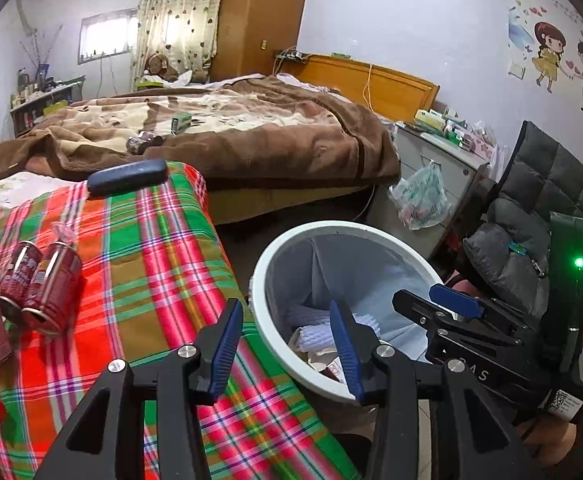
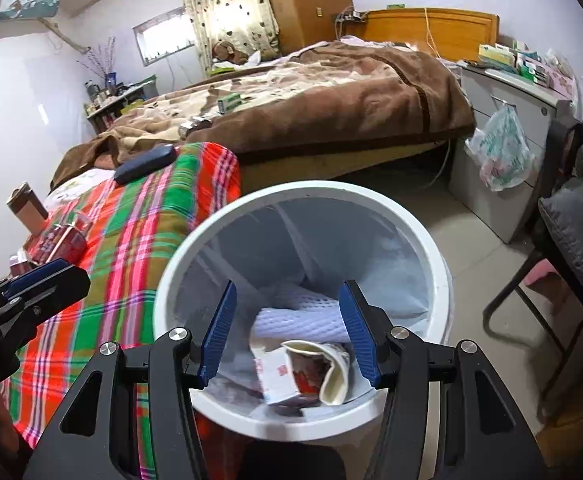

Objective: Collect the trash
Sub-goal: 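Move both tools back toward the red cans and plastic bottle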

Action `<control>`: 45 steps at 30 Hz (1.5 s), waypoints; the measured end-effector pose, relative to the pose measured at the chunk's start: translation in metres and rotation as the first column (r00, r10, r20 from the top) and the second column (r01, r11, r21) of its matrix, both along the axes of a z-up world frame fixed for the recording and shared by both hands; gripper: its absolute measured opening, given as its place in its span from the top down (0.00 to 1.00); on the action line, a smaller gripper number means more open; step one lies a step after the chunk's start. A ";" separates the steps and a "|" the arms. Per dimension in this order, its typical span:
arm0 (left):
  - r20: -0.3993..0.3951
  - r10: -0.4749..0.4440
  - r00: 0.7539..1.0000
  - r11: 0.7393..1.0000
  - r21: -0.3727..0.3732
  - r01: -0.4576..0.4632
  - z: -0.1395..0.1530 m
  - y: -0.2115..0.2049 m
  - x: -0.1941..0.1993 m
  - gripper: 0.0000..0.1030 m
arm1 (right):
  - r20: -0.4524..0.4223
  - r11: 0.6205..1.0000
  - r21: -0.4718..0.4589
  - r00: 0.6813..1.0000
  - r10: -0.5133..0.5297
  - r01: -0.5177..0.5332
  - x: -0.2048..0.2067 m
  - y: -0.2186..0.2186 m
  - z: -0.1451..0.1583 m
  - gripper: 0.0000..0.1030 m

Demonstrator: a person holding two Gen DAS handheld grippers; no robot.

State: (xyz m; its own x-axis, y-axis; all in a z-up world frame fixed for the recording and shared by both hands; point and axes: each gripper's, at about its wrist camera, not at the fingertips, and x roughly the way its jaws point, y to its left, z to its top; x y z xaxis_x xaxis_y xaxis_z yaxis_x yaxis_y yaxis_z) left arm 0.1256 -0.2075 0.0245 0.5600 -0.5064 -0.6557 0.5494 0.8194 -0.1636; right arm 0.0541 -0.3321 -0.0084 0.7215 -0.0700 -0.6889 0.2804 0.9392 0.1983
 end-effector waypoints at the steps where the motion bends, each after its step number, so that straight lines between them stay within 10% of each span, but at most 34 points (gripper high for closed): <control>1: 0.002 0.004 1.000 1.000 0.000 -0.004 0.002 0.003 -0.001 0.55 | 0.005 1.000 0.001 1.000 0.006 -0.006 0.000 0.002 0.001 0.46; 28: 0.040 0.250 0.967 0.968 -0.013 -0.250 0.007 0.130 -0.015 0.44 | 0.069 0.979 0.000 0.976 0.204 -0.205 0.023 0.098 0.013 0.46; 45: -0.004 0.483 0.876 0.876 0.004 -0.483 -0.011 0.238 0.004 0.39 | 0.035 0.946 0.044 0.946 0.321 -0.322 0.058 0.148 0.007 0.46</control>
